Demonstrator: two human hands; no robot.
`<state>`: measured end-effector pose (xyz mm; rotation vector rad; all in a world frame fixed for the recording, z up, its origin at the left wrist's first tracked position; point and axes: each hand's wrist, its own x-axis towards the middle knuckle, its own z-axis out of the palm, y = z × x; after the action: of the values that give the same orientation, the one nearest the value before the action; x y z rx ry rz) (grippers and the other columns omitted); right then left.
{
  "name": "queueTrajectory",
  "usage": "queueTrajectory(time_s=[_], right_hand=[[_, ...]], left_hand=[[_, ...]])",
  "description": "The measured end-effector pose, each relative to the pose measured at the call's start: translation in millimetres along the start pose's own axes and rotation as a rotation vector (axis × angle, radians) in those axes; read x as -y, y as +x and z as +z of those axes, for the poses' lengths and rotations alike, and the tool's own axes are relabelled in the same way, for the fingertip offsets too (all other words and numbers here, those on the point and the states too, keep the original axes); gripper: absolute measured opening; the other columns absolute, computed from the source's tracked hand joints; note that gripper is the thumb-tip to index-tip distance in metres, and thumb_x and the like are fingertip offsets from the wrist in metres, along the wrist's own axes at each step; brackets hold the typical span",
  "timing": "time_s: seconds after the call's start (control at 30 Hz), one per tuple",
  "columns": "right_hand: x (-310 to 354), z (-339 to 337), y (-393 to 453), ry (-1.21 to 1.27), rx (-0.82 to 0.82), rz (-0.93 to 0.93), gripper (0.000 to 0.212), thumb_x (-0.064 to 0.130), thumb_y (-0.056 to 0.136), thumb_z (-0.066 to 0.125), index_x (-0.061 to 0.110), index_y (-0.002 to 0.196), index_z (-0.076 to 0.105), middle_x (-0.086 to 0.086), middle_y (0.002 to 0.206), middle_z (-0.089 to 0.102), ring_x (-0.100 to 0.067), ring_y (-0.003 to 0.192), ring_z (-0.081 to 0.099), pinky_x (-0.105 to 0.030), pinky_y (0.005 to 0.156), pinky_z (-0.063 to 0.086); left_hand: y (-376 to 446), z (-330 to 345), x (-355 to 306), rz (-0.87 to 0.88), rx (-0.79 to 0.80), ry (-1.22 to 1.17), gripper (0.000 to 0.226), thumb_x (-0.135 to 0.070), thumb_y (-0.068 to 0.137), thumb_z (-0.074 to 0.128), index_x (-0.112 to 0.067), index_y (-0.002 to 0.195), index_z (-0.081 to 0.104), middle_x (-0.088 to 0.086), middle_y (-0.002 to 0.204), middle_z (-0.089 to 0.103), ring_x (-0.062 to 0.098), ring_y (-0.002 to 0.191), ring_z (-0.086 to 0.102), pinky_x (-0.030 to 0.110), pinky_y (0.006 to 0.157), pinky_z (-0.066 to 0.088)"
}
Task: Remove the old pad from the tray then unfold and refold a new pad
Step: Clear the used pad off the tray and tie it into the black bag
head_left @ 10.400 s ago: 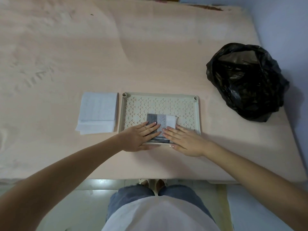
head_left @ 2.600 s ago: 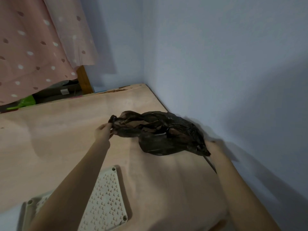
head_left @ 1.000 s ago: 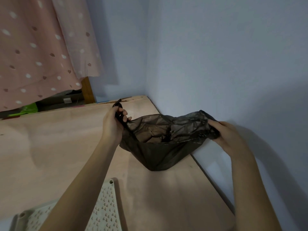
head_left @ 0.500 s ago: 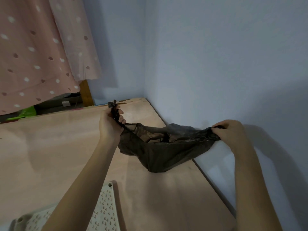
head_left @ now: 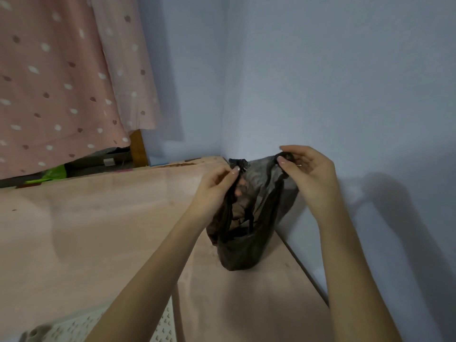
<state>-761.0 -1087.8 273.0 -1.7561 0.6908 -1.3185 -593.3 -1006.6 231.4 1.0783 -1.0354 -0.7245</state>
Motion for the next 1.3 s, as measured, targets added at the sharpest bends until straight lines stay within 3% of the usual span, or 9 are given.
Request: queueTrajectory(time_s=[0.13, 0.27, 0.37, 0.43, 0.63, 0.83, 0.97, 1.13, 1.3], right_hand=[[-19, 16, 5, -0.389, -0.031, -0.17, 0.006, 0.014, 0.086, 0.066, 0.02, 0.086, 0.07, 0.008, 0.089, 0.061, -0.017, 0.093, 0.061, -0.026, 0.084, 0.049], [-39, 23, -1, -0.019, -0.01, -0.03, 0.015, 0.028, 0.096, 0.05, 0.032, 0.085, 0.059, 0.017, 0.101, 0.069, -0.004, 0.112, 0.059, -0.017, 0.091, 0.046], [-53, 24, -3, 0.116, 0.031, 0.078, 0.028, 0.038, 0.098, 0.043, 0.028, 0.073, 0.05, 0.004, 0.06, 0.065, -0.011, 0.065, 0.067, -0.022, 0.067, 0.052], [-60, 28, -5, 0.082, 0.117, 0.162, 0.034, 0.042, 0.097, 0.043, 0.017, 0.077, 0.051, 0.003, 0.045, 0.042, -0.014, 0.039, 0.046, -0.033, 0.049, 0.049], [-76, 44, -9, 0.419, 0.311, 0.607, 0.051, 0.044, 0.096, 0.023, 0.014, 0.074, 0.057, -0.002, 0.051, 0.033, -0.01, 0.037, 0.023, -0.02, 0.038, 0.028], [-83, 56, -21, 0.326, 0.122, 0.604, 0.017, 0.011, 0.094, 0.047, 0.011, 0.081, 0.057, -0.007, 0.059, 0.051, -0.008, 0.037, 0.036, -0.018, 0.036, 0.03], [-82, 54, -27, 0.198, 0.191, 0.547, 0.025, 0.036, 0.089, 0.061, 0.019, 0.076, 0.072, -0.008, 0.061, 0.062, -0.018, 0.051, 0.051, -0.022, 0.047, 0.042], [-87, 52, -31, 0.156, 0.282, 0.601, 0.049, 0.069, 0.079, 0.05, 0.026, 0.083, 0.073, -0.001, 0.071, 0.072, -0.016, 0.067, 0.068, -0.023, 0.063, 0.054], [-92, 55, -41, 0.124, 0.229, 0.451, 0.023, 0.036, 0.091, 0.058, 0.017, 0.096, 0.069, -0.007, 0.07, 0.072, -0.021, 0.059, 0.068, -0.029, 0.055, 0.056]], left_hand=[[-2, 5, 4, 0.0, 0.042, 0.0, 0.016, -0.005, 0.095, 0.051, -0.003, 0.079, 0.05, -0.001, 0.057, 0.063, 0.013, 0.05, 0.054, 0.028, 0.058, 0.049], [-3, 6, 7, -0.028, 0.062, -0.046, 0.016, -0.003, 0.092, 0.055, -0.008, 0.083, 0.043, 0.002, 0.06, 0.066, 0.014, 0.047, 0.054, 0.023, 0.054, 0.05], [-1, 3, 11, -0.04, 0.085, -0.066, 0.008, -0.005, 0.095, 0.05, -0.007, 0.097, 0.043, 0.003, 0.066, 0.066, 0.012, 0.047, 0.049, 0.023, 0.054, 0.045], [1, 1, 15, -0.044, 0.108, -0.025, 0.004, -0.008, 0.096, 0.049, -0.005, 0.098, 0.048, 0.001, 0.068, 0.066, 0.009, 0.048, 0.048, 0.019, 0.054, 0.044], [0, 2, 28, -0.09, 0.13, 0.002, 0.017, -0.013, 0.096, 0.051, -0.012, 0.089, 0.066, -0.008, 0.062, 0.062, 0.005, 0.053, 0.05, 0.015, 0.059, 0.046], [-4, 8, 44, -0.231, 0.041, -0.005, 0.017, -0.013, 0.089, 0.062, -0.008, 0.103, 0.054, 0.0, 0.057, 0.059, 0.008, 0.046, 0.051, 0.019, 0.053, 0.047], [-5, 8, 50, -0.298, 0.009, 0.025, 0.024, -0.016, 0.088, 0.065, -0.013, 0.111, 0.056, 0.002, 0.057, 0.059, 0.009, 0.046, 0.051, 0.019, 0.049, 0.045], [-7, 9, 54, -0.234, -0.114, 0.086, 0.007, -0.017, 0.086, 0.067, -0.024, 0.087, 0.07, 0.002, 0.06, 0.063, 0.007, 0.045, 0.053, 0.02, 0.046, 0.046], [-12, 12, 57, -0.246, -0.197, -0.004, 0.013, -0.016, 0.091, 0.061, -0.018, 0.088, 0.073, -0.001, 0.054, 0.062, 0.01, 0.045, 0.049, 0.02, 0.044, 0.044]])
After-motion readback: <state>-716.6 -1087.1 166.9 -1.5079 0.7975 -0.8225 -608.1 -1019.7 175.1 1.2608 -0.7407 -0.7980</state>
